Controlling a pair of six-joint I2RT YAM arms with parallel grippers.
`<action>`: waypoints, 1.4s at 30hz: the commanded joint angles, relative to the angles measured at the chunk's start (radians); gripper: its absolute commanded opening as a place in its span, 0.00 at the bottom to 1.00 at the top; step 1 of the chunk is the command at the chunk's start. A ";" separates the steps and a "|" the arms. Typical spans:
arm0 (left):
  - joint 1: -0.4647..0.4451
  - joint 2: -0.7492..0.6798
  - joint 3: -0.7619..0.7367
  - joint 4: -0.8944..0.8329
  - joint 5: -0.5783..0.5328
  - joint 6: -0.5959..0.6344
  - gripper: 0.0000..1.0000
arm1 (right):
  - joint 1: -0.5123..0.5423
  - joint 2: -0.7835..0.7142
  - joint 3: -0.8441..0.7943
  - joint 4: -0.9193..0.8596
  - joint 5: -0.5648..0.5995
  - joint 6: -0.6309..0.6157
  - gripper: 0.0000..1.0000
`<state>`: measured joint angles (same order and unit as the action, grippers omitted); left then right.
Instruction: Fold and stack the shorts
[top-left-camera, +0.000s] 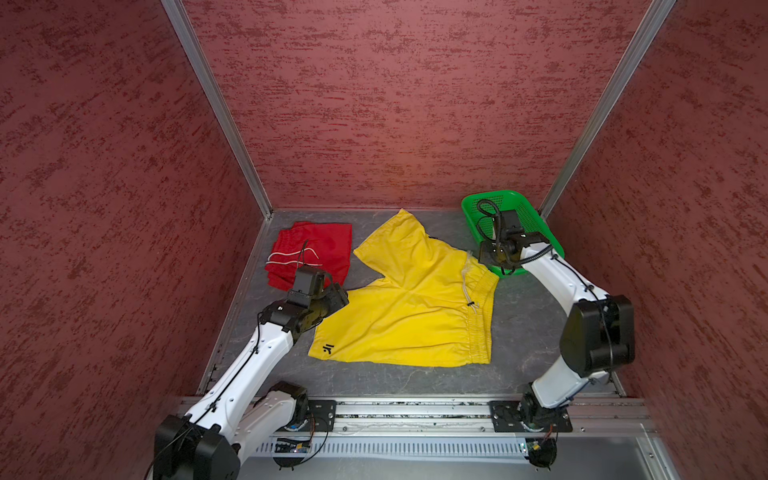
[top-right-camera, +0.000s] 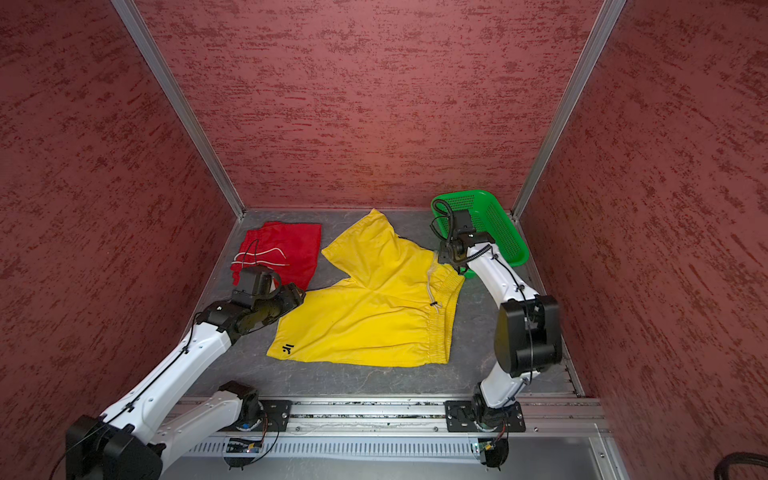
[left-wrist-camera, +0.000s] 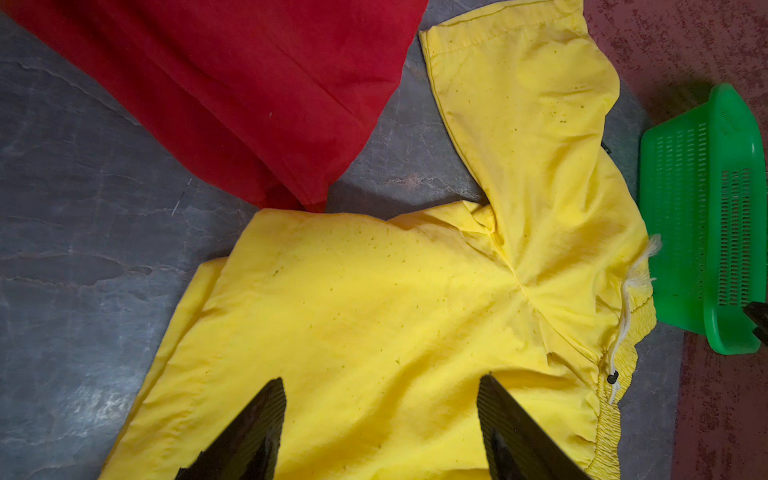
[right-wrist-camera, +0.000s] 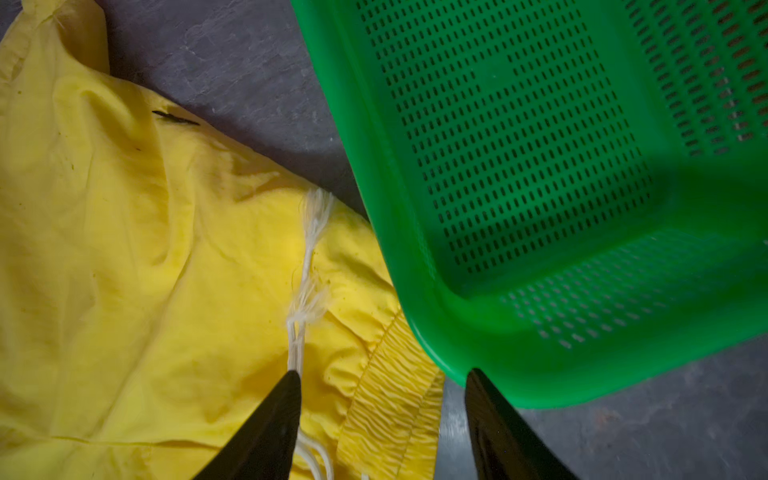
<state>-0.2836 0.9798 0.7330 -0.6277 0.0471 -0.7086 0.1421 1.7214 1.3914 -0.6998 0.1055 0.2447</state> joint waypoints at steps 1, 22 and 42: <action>-0.005 -0.007 -0.017 0.037 -0.006 0.009 0.74 | -0.015 0.093 0.062 0.055 -0.007 -0.034 0.64; -0.007 -0.001 -0.034 0.070 0.001 -0.014 0.74 | -0.161 0.390 0.291 0.165 -0.185 0.083 0.33; -0.196 0.154 -0.021 0.208 0.033 0.034 0.73 | -0.162 -0.565 -0.531 0.290 -0.609 0.268 0.56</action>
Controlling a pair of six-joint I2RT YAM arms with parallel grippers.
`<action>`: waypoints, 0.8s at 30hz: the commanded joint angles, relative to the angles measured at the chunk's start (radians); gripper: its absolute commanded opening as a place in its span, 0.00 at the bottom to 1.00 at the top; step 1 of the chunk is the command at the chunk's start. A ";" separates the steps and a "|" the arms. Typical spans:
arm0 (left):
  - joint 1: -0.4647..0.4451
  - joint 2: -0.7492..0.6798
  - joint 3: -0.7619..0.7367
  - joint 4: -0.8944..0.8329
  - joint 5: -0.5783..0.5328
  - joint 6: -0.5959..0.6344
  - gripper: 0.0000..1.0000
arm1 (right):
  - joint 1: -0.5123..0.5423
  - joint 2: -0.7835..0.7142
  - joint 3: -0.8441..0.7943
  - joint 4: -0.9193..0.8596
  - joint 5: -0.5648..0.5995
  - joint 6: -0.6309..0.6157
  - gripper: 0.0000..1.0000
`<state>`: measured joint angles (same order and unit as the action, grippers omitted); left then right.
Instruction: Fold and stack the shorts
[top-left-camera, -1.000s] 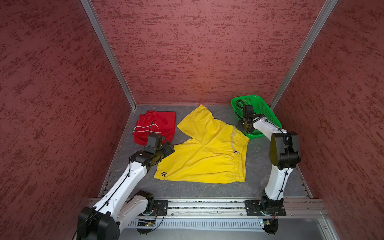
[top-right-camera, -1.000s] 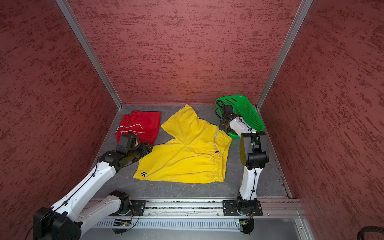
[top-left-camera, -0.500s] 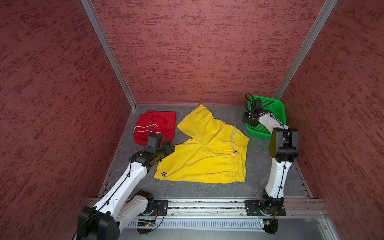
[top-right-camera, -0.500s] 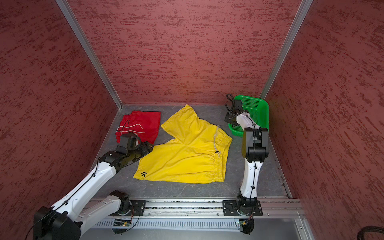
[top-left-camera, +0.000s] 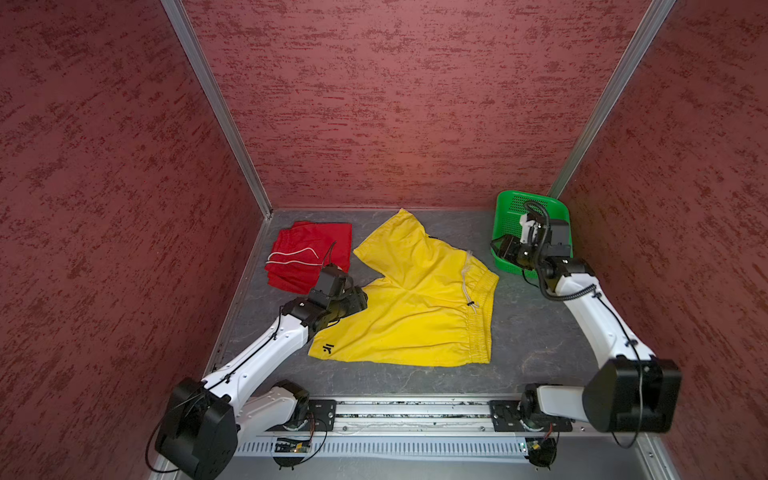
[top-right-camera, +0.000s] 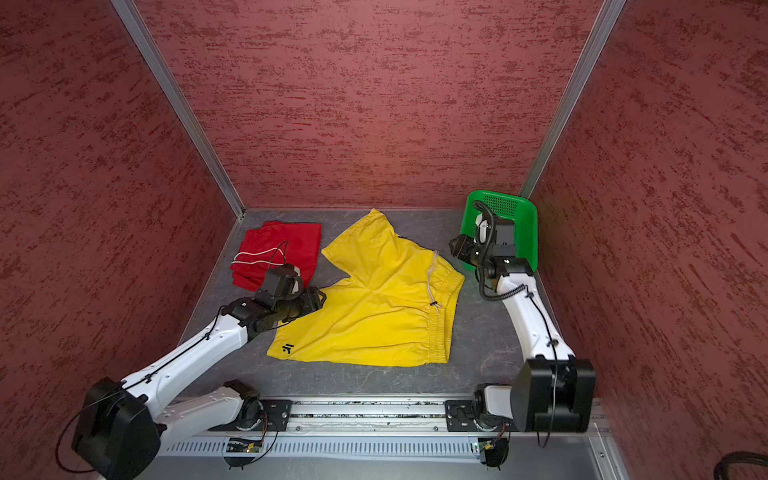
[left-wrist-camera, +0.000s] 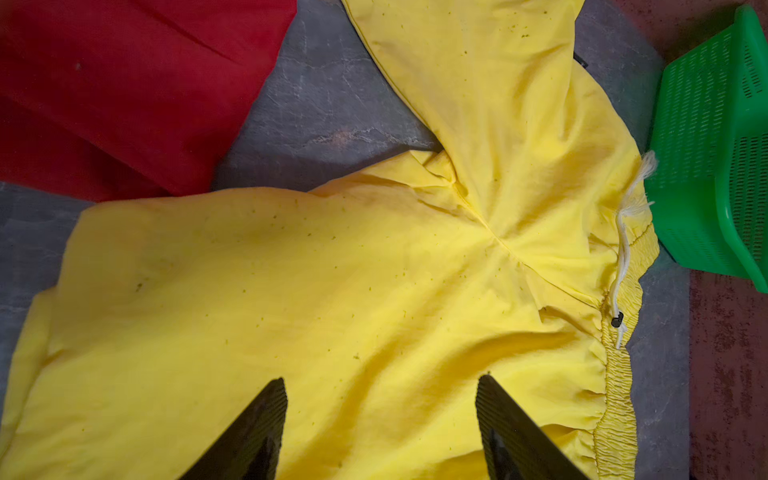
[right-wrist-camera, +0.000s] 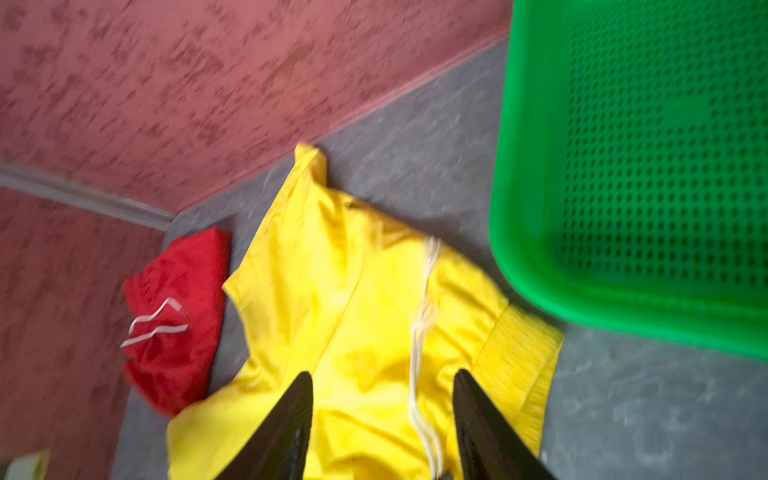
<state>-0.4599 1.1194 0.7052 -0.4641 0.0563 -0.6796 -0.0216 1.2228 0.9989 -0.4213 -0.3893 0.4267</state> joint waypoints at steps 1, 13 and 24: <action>-0.031 0.025 0.004 0.055 0.033 0.005 0.73 | 0.002 -0.119 -0.192 0.009 -0.127 0.112 0.56; -0.120 0.174 -0.015 0.173 0.080 -0.046 0.72 | 0.006 -0.338 -0.584 -0.099 -0.220 0.234 0.54; -0.127 0.233 -0.044 0.198 0.067 -0.079 0.72 | 0.011 -0.179 -0.611 -0.048 -0.197 0.192 0.19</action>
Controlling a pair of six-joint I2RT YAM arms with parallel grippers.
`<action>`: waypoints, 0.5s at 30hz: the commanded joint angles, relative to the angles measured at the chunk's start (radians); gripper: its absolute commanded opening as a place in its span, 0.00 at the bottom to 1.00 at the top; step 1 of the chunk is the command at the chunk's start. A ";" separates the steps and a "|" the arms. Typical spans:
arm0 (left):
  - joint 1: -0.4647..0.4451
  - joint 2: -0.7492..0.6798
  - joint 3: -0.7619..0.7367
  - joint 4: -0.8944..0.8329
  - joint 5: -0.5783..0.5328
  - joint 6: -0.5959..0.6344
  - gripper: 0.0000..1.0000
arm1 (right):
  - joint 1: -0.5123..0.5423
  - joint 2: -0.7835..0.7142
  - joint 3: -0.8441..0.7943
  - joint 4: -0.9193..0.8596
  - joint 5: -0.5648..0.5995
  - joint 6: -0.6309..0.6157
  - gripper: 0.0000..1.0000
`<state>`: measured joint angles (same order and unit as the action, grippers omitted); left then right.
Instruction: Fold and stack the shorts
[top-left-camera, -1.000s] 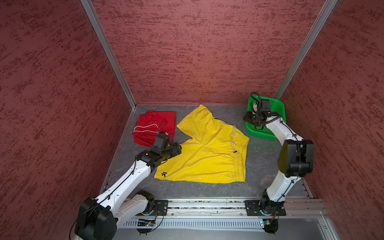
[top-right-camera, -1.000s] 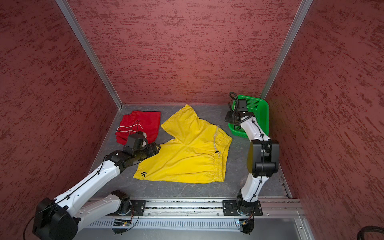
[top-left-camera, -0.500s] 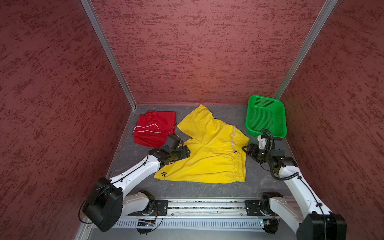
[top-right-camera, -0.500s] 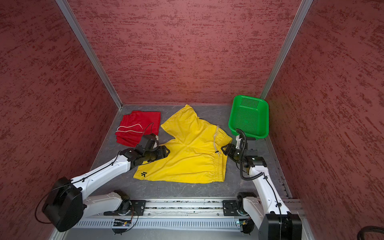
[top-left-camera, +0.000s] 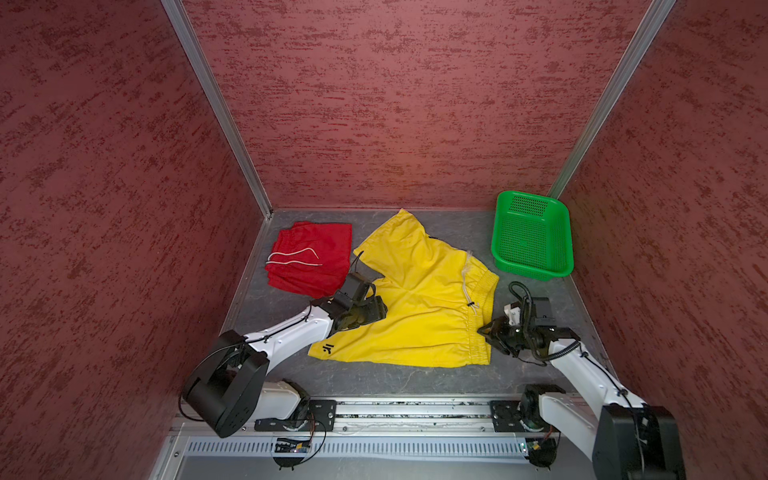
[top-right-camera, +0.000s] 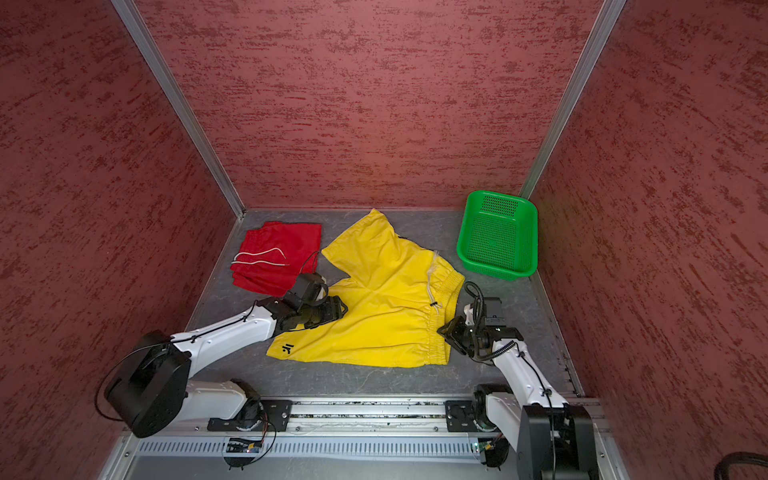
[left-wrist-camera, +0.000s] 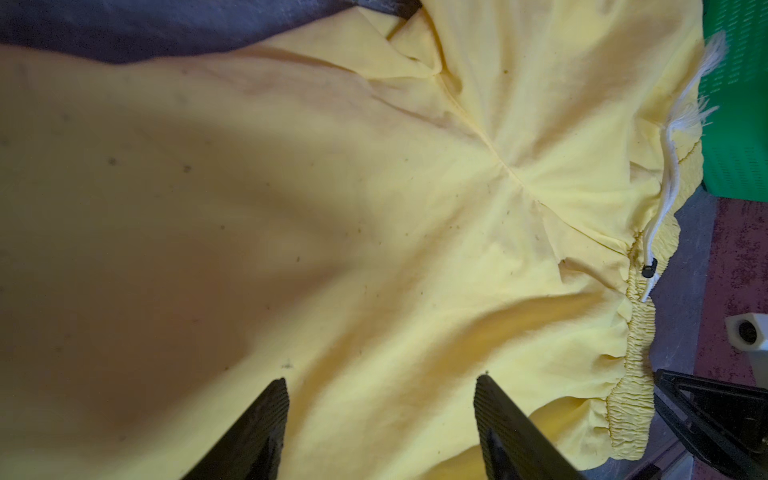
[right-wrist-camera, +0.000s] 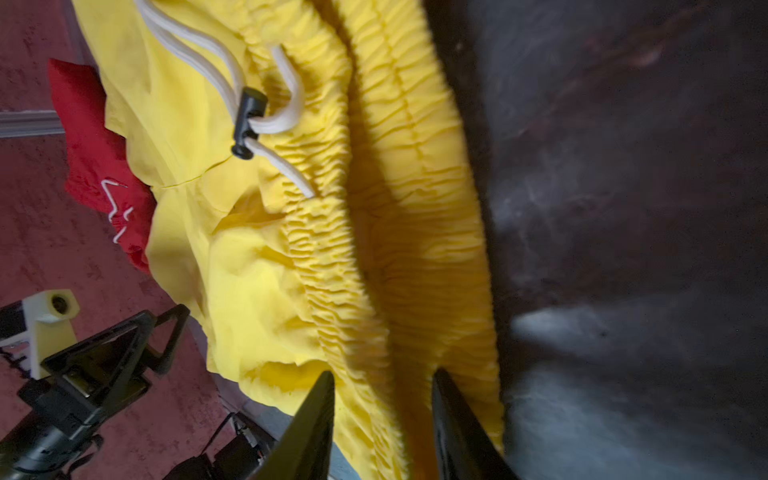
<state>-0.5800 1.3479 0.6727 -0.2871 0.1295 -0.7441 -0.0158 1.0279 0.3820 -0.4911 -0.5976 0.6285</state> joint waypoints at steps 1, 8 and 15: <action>-0.007 0.004 -0.012 0.016 -0.010 -0.017 0.72 | 0.004 0.017 0.015 0.008 0.027 -0.013 0.12; 0.006 -0.003 -0.013 -0.028 -0.052 -0.034 0.71 | 0.005 -0.079 0.147 -0.185 0.155 -0.005 0.00; 0.018 0.016 -0.019 -0.044 -0.047 -0.049 0.71 | 0.004 -0.128 0.218 -0.374 0.349 0.019 0.00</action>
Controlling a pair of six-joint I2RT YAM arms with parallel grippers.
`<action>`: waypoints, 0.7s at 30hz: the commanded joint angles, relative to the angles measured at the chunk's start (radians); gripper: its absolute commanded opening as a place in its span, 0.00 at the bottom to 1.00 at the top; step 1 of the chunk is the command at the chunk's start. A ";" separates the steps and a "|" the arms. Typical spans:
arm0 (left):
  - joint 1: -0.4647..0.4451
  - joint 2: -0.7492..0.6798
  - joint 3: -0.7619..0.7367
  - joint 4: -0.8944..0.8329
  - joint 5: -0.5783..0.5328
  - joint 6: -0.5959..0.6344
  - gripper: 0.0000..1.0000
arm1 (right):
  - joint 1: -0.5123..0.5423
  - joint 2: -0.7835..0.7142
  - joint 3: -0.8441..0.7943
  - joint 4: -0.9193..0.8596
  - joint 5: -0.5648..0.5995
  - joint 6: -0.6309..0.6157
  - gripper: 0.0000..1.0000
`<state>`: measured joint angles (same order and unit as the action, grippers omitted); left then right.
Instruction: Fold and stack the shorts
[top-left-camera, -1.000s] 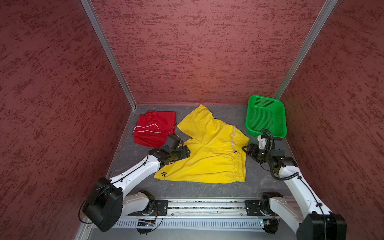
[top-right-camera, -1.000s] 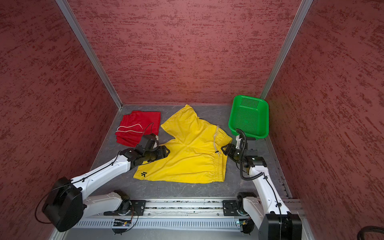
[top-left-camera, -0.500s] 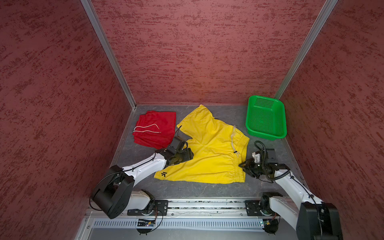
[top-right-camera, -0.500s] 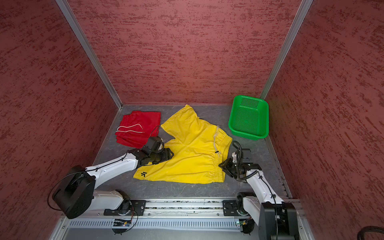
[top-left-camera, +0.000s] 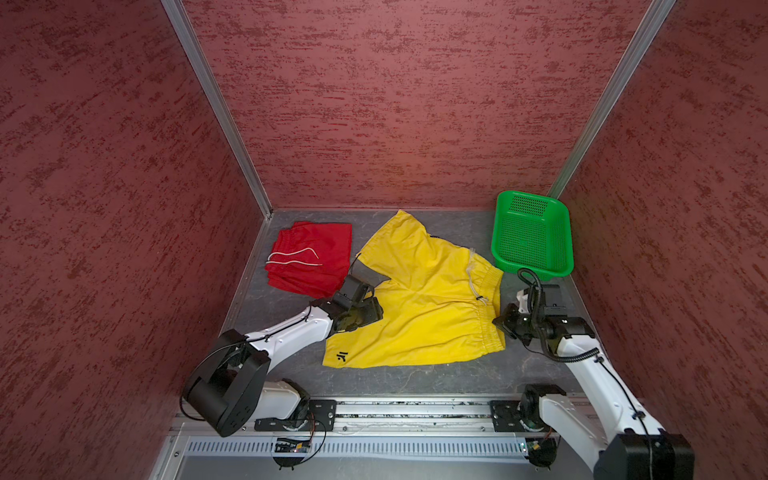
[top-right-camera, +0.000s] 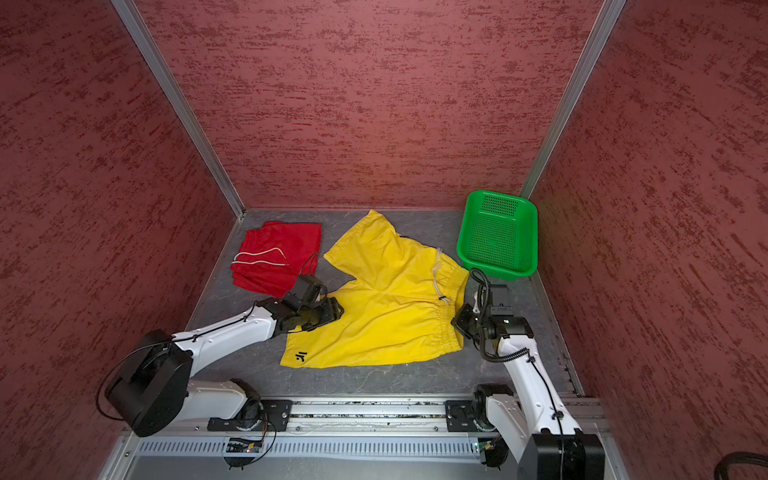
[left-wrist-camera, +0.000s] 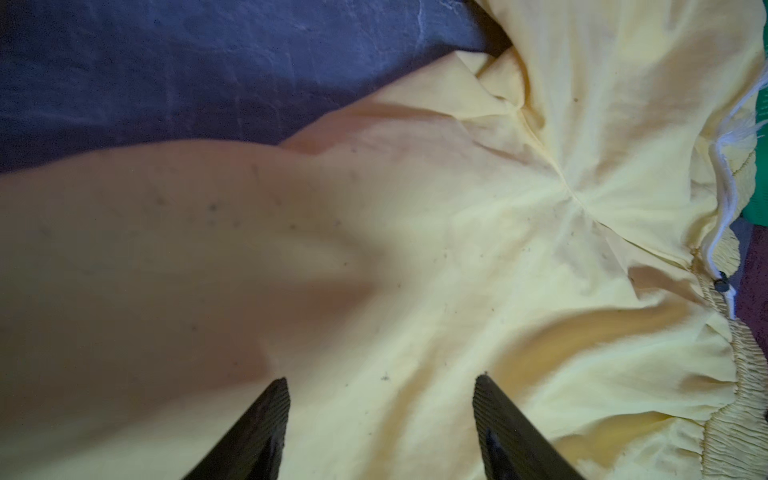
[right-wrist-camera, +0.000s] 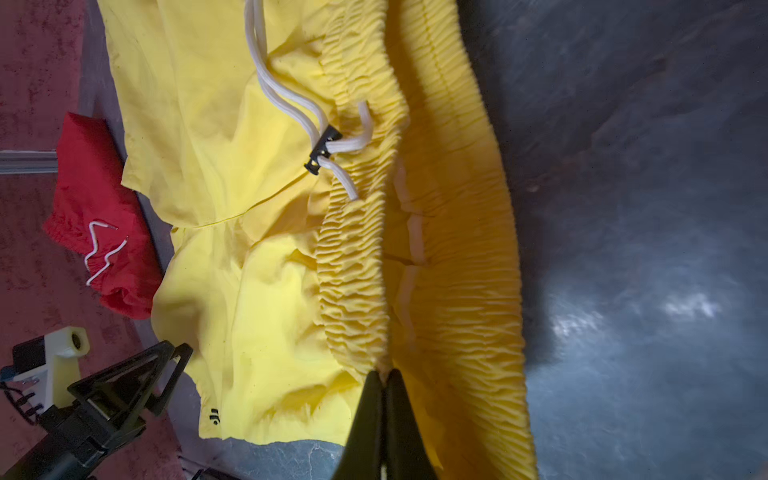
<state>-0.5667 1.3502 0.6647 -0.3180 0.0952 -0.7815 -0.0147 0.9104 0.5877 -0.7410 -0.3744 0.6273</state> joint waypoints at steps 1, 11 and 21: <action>0.005 0.018 -0.010 -0.018 -0.011 -0.014 0.71 | 0.003 -0.007 0.015 -0.135 0.158 0.032 0.00; 0.004 0.013 -0.013 -0.002 0.025 -0.013 0.72 | 0.030 -0.027 0.205 -0.164 0.223 0.010 0.37; 0.024 -0.032 -0.043 0.027 0.042 -0.044 0.71 | 0.342 0.130 0.128 0.231 0.153 0.144 0.37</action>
<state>-0.5514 1.3399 0.6296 -0.3138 0.1284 -0.8139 0.2588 0.9848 0.7483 -0.6628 -0.2169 0.7063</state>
